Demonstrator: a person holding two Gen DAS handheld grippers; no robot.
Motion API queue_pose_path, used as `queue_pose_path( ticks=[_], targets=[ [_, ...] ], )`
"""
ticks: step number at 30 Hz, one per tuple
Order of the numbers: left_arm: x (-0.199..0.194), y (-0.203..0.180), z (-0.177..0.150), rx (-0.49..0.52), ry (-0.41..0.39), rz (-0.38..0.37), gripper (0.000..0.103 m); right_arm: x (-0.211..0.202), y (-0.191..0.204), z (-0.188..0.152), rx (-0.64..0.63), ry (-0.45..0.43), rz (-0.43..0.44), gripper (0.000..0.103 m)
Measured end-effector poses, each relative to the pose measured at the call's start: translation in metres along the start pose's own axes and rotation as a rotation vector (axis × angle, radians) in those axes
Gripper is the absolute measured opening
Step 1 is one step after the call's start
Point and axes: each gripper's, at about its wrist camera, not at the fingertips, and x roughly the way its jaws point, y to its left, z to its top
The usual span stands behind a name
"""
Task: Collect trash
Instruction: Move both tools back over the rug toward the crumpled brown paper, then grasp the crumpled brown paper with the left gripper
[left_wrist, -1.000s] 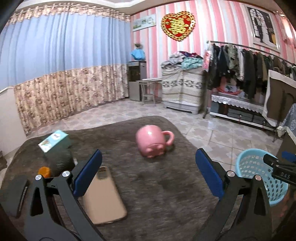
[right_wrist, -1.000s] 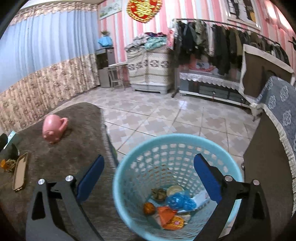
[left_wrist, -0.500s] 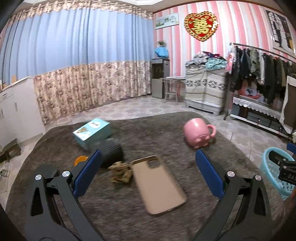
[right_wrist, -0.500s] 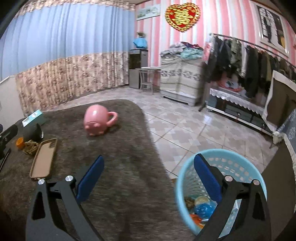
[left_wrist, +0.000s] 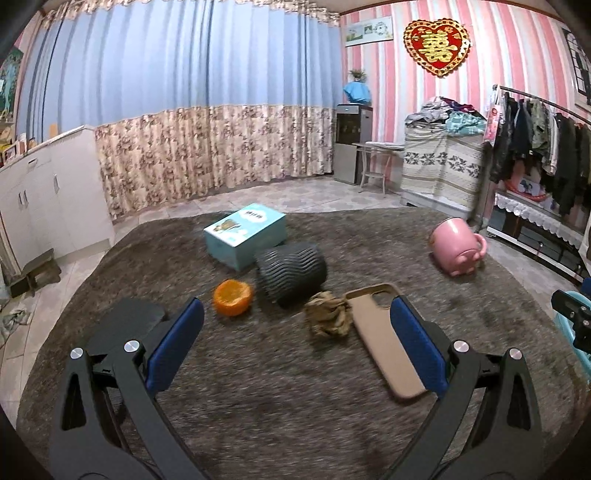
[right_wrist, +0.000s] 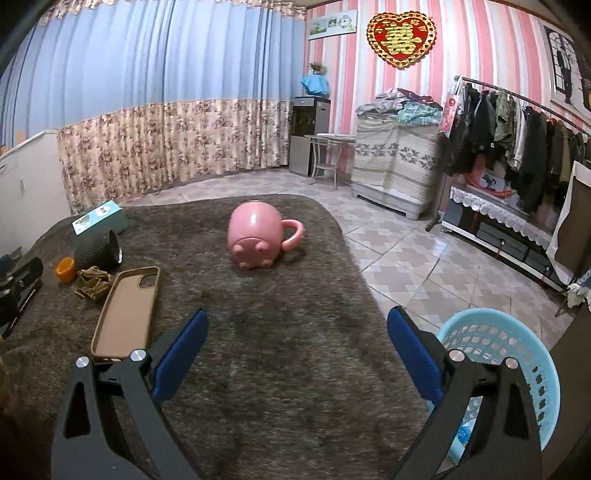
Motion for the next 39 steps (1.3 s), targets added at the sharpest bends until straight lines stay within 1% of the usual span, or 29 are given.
queue_pose_path(
  ticks=[9,20,25,30,37,39],
  targets=[
    [0.008,0.022,-0.014,-0.006,0.034,0.024,0.098,0.004,0.019,-0.002,-0.014,-0.002,0.021,0.095],
    [0.015,0.032,-0.024,-0.009,0.071,0.025,0.098,0.018,0.030,-0.007,-0.014,0.027,0.056,0.095],
    [0.032,0.029,-0.024,-0.013,0.120,0.004,0.098,0.031,0.033,-0.009,-0.012,0.064,0.069,0.095],
    [0.056,0.013,-0.018,-0.004,0.171,-0.019,0.098,0.035,0.039,-0.009,-0.023,0.066,0.069,0.095],
    [0.090,-0.011,-0.007,0.005,0.216,-0.097,0.097,0.038,0.040,-0.010,-0.036,0.076,0.059,0.095],
    [0.099,-0.013,-0.007,0.001,0.239,-0.104,0.090,0.038,0.038,-0.009,-0.030,0.075,0.060,0.095]
  ],
)
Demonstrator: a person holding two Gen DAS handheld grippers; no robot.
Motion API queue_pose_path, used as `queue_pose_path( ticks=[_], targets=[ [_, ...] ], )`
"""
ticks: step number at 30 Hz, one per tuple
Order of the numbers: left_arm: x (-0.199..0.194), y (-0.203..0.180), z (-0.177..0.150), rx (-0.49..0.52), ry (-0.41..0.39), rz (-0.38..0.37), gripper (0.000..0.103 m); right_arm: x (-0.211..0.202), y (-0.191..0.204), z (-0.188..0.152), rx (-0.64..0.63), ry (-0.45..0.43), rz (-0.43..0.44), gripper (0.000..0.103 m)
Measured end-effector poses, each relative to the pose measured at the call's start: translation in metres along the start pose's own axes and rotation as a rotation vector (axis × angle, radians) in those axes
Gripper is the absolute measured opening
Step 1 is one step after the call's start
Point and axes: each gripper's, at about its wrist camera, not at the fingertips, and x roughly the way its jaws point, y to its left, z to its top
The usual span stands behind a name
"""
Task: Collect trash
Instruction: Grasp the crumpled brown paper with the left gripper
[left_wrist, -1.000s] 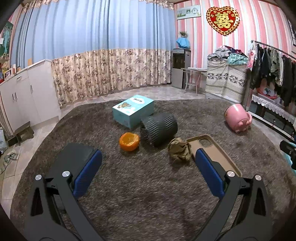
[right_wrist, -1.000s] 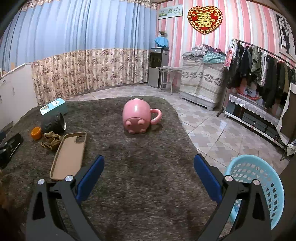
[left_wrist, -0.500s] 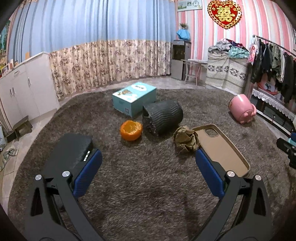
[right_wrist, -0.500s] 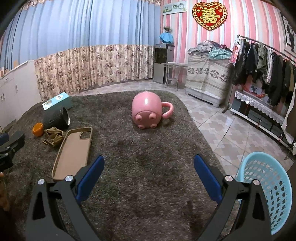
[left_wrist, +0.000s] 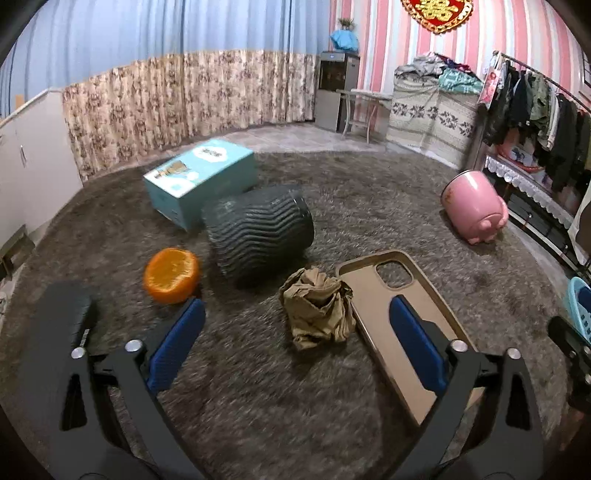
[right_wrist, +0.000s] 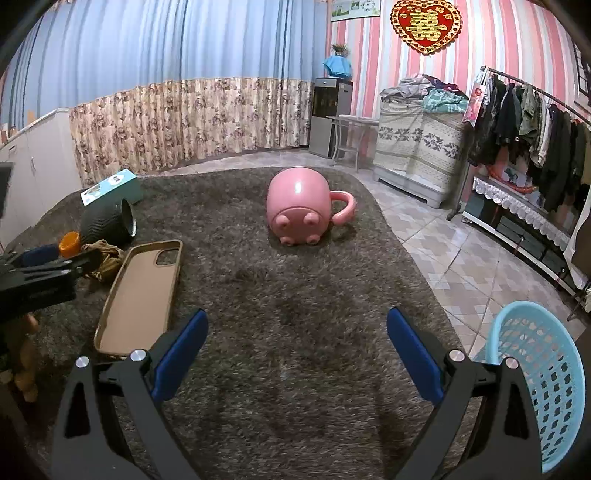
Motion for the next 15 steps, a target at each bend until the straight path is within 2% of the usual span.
queue_pose_path(
  ticks=[2,3,5,6,9,15],
  targets=[
    [0.008,-0.002,0.001,0.005,0.029,-0.031,0.071,0.000,0.000,0.000,-0.003,0.001,0.000,0.095],
    [0.012,-0.002,0.000,0.008,0.048,-0.043,0.066,0.000,0.000,0.000,-0.006,0.000,0.000,0.095],
    [0.017,-0.003,-0.002,0.006,0.075,-0.065,0.041,0.000,0.001,0.000,-0.014,0.000,-0.001,0.095],
    [0.017,-0.001,-0.004,-0.001,0.081,-0.085,0.038,-0.001,0.002,0.000,-0.019,0.001,-0.001,0.095],
    [0.008,0.005,-0.005,-0.022,0.052,-0.097,0.038,-0.001,0.005,-0.001,-0.026,0.002,0.009,0.095],
    [-0.026,0.035,-0.016,-0.015,-0.021,-0.039,0.038,-0.001,0.023,-0.005,-0.052,0.018,0.064,0.095]
  ],
)
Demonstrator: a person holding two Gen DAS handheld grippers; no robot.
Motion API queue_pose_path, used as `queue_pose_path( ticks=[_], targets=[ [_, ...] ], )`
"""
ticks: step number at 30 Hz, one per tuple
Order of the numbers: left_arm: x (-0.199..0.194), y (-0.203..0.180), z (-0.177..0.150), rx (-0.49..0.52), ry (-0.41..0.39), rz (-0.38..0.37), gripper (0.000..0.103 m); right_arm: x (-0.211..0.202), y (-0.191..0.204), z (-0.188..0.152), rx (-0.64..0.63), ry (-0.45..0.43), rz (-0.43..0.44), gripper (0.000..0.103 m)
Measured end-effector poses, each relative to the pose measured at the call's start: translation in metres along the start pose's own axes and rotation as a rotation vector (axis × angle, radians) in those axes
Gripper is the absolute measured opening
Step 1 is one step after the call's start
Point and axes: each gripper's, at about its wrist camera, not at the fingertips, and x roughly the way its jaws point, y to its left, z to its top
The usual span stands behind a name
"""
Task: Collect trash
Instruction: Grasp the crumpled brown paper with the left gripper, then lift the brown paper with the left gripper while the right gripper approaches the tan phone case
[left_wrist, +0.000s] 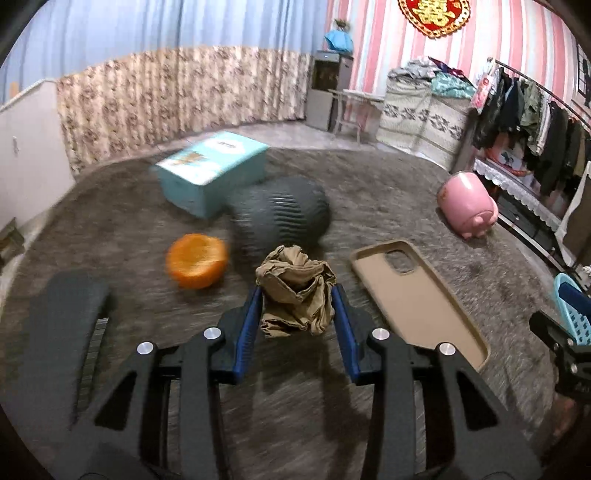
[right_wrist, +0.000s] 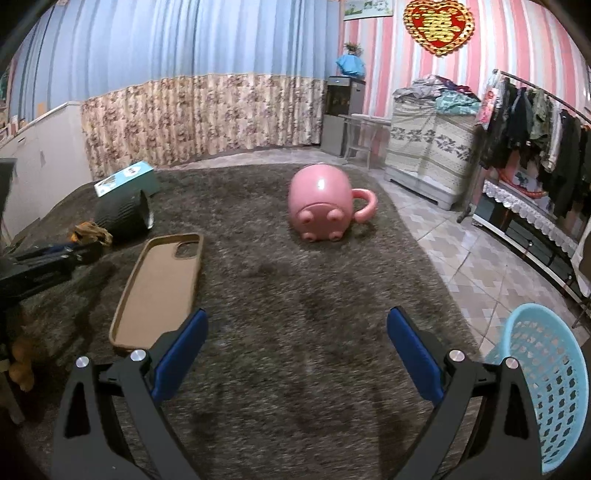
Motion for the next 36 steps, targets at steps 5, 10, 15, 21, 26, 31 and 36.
queue_pose_path(
  ticks=[5,10,15,21,26,31,36],
  targets=[
    [-0.028,0.043,-0.011,-0.003,-0.047,0.093,0.038,0.003,0.026,-0.002,-0.058,0.014,0.049,0.095],
    [-0.046,0.094,-0.017,-0.038,-0.064,0.185,0.038,0.006,0.057,0.001,-0.117,0.027,0.098,0.095],
    [-0.062,0.138,-0.016,-0.070,-0.110,0.271,0.038,0.007,0.087,0.016,-0.139,0.014,0.174,0.096],
    [-0.060,0.163,-0.020,-0.164,-0.133,0.253,0.038,0.023,0.119,0.034,-0.139,0.032,0.243,0.096],
    [-0.055,0.171,-0.024,-0.200,-0.143,0.215,0.038,0.042,0.137,0.044,-0.140,0.060,0.262,0.096],
    [-0.051,0.178,-0.030,-0.254,-0.139,0.193,0.038,0.060,0.151,0.050,-0.139,0.075,0.253,0.096],
    [-0.046,0.189,-0.033,-0.313,-0.125,0.173,0.038,0.071,0.169,0.061,-0.166,0.067,0.249,0.096]
  ],
)
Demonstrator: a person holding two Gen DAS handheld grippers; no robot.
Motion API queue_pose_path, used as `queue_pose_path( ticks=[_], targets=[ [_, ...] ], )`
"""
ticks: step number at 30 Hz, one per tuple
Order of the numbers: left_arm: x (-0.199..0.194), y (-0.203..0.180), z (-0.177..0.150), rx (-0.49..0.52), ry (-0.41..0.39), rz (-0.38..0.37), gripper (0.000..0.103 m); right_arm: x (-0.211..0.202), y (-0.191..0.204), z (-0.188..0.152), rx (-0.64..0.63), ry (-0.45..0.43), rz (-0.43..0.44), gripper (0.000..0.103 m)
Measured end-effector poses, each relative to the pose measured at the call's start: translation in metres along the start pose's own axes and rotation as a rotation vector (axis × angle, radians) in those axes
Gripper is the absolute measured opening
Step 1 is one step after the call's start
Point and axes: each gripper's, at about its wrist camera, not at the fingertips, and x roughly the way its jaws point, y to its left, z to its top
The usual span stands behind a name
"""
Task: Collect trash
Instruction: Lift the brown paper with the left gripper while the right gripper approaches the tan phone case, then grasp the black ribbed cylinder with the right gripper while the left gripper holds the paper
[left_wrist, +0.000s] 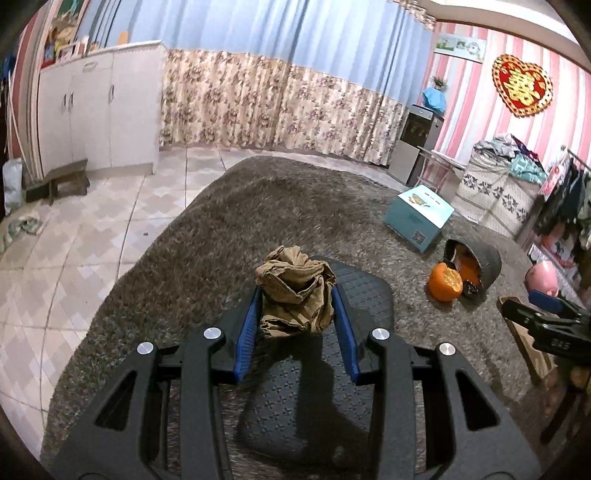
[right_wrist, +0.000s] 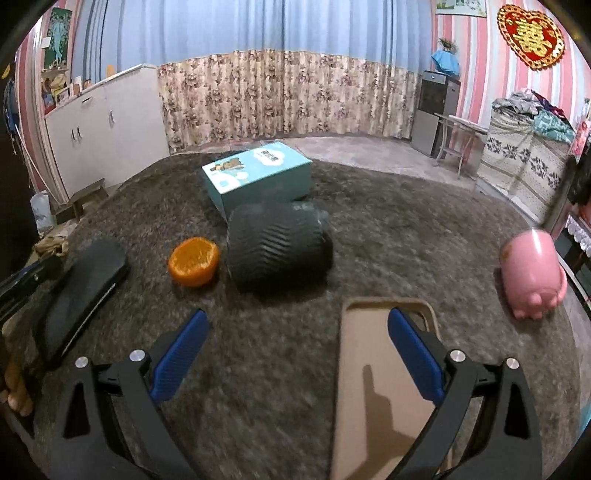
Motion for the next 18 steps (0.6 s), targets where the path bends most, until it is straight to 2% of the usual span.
queue_pose_path(
  ticks=[5,8,13,16,18],
  targets=[
    [0.002,-0.001,-0.002,-0.016,0.003,-0.014,0.038,0.009,0.009,0.014,-0.055,-0.004,-0.029,0.096],
    [0.003,-0.001,-0.003,-0.011,0.001,-0.020,0.038,0.016,0.012,0.021,-0.047,0.016,-0.008,0.096],
    [0.003,0.003,-0.004,-0.019,0.006,-0.025,0.038,0.015,0.028,0.021,-0.090,0.020,-0.025,0.096],
    [0.004,0.004,-0.004,-0.017,0.005,-0.026,0.038,0.017,0.025,0.025,-0.103,0.005,-0.049,0.096],
    [0.003,0.003,-0.004,-0.018,0.006,-0.026,0.038,0.019,0.015,0.027,-0.084,0.014,-0.017,0.096]
  ],
)
